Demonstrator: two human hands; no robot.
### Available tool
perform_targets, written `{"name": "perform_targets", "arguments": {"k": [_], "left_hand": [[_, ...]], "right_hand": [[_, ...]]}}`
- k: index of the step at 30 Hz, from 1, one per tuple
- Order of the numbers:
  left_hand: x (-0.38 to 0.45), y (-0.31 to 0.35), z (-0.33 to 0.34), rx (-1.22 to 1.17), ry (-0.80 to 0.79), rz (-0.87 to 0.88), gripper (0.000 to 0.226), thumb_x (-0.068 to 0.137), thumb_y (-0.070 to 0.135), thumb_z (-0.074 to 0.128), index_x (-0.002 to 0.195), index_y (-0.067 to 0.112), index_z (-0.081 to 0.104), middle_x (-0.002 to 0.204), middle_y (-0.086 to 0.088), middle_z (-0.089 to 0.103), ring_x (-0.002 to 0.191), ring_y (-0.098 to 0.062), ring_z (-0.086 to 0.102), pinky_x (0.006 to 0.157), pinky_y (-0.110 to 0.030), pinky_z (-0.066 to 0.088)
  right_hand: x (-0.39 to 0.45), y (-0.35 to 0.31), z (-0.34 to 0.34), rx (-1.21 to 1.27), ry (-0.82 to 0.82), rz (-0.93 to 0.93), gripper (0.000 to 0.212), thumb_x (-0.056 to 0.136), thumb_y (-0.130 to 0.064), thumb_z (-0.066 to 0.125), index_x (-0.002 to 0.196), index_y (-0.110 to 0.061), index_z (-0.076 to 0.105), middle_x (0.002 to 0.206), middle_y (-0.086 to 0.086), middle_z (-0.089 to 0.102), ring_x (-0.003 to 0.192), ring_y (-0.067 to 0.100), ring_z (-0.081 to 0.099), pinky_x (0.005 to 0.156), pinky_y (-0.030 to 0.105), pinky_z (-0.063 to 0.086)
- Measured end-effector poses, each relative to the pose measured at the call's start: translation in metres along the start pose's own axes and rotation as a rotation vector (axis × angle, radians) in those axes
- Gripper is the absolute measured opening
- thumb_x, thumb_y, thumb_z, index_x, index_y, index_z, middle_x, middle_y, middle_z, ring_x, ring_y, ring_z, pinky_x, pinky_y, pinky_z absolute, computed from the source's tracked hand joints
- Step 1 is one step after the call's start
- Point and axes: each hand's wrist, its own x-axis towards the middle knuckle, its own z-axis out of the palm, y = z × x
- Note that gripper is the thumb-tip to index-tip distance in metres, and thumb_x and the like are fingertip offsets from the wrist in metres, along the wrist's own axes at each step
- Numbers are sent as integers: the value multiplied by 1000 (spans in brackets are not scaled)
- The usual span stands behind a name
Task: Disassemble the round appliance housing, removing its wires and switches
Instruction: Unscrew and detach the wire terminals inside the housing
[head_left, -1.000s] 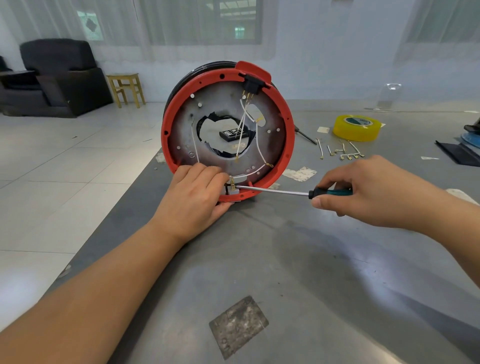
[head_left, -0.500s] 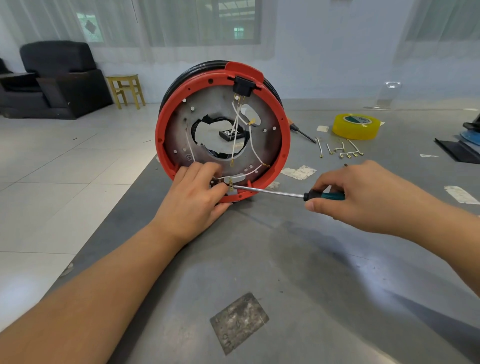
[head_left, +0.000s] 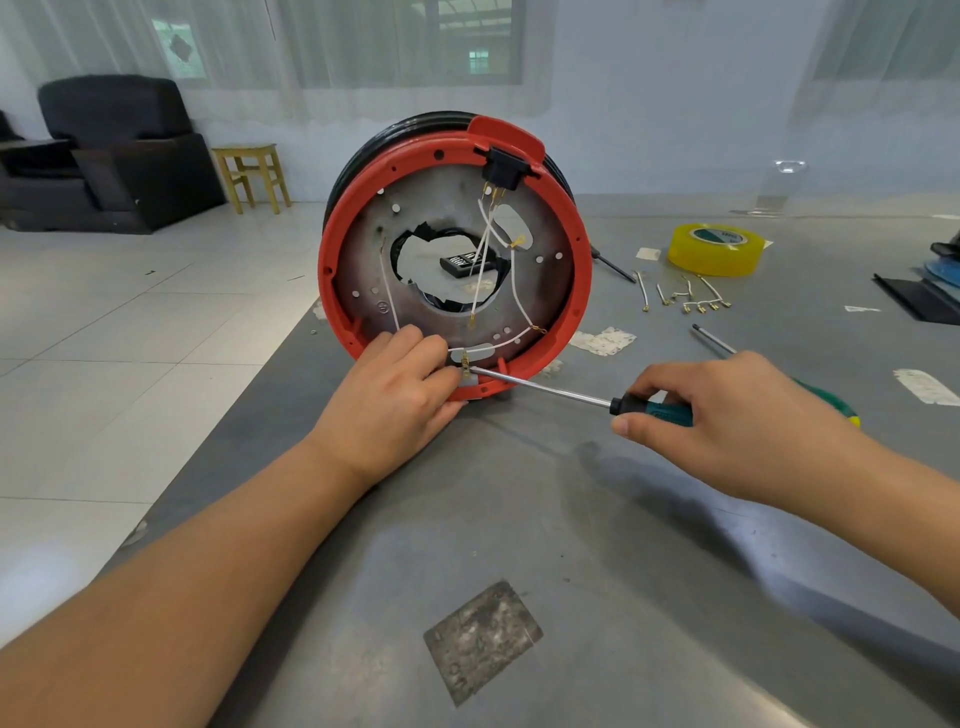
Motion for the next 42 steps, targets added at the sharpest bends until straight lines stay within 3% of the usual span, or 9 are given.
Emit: {"name": "perform_targets", "arguments": {"k": [3, 9, 14, 20, 26, 31, 36, 42], "left_hand": [[0, 0, -1, -5, -13, -9, 26, 94, 24, 77, 82, 3, 69, 82, -11, 54, 75, -31, 48, 61, -44, 42], [1, 2, -3, -8, -22, 6, 24, 93, 23, 76, 82, 3, 69, 81, -11, 54, 75, -31, 48, 60, -44, 43], [3, 3, -7, 17, -36, 22, 23, 89, 20, 80, 80, 3, 68, 79, -11, 55, 73, -33, 53, 58, -44, 44], [3, 3, -9, 24, -44, 22, 22, 90, 21, 78, 82, 2, 70, 81, -12, 57, 74, -34, 56, 59, -44, 45], [3, 4, -9, 21, -47, 13, 23, 86, 19, 85, 81, 2, 69, 82, -12, 58, 75, -35, 57, 61, -43, 45], [4, 5, -10, 24, -50, 23, 23, 85, 18, 85, 81, 3, 69, 82, -12, 58, 76, -35, 58, 60, -43, 46], [5, 5, -13, 33, -61, 31, 22, 85, 18, 85, 79, 3, 69, 82, -11, 60, 76, -34, 60, 61, -42, 46], [6, 6, -15, 35, -59, 31, 21, 87, 18, 81, 79, 3, 69, 81, -11, 61, 75, -35, 61, 60, -43, 46]], "right_hand": [[-3, -4, 2, -40, 10, 0, 35, 85, -70, 48, 101, -43, 64, 59, -22, 49, 55, -2, 49, 46, 18, 35], [-7, -7, 6, -37, -11, 17, 50, 81, -75, 35, 107, -43, 62, 68, -18, 57, 60, 0, 52, 55, 29, 55], [-11, -9, 11, -61, 10, 10, 51, 83, -74, 33, 108, -40, 60, 71, -12, 63, 63, 7, 57, 59, 36, 57], [-15, -12, 17, -133, 25, 4, 46, 87, -71, 33, 108, -38, 57, 63, -16, 46, 68, 19, 58, 60, 35, 53], [-18, -8, 24, -175, 53, -30, 49, 88, -72, 25, 109, -36, 51, 82, -12, 63, 74, 23, 62, 64, 38, 55], [-20, -8, 29, -264, 75, -57, 50, 90, -72, 17, 108, -35, 46, 87, -12, 64, 73, 24, 61, 56, 33, 46], [-21, -10, 29, -317, 67, -71, 58, 87, -73, 6, 111, -36, 43, 91, -13, 62, 73, 22, 63, 55, 31, 47], [-23, -12, 29, -416, 89, -96, 67, 83, -69, -9, 113, -36, 41, 92, -12, 61, 70, 19, 63, 49, 29, 34]]}}
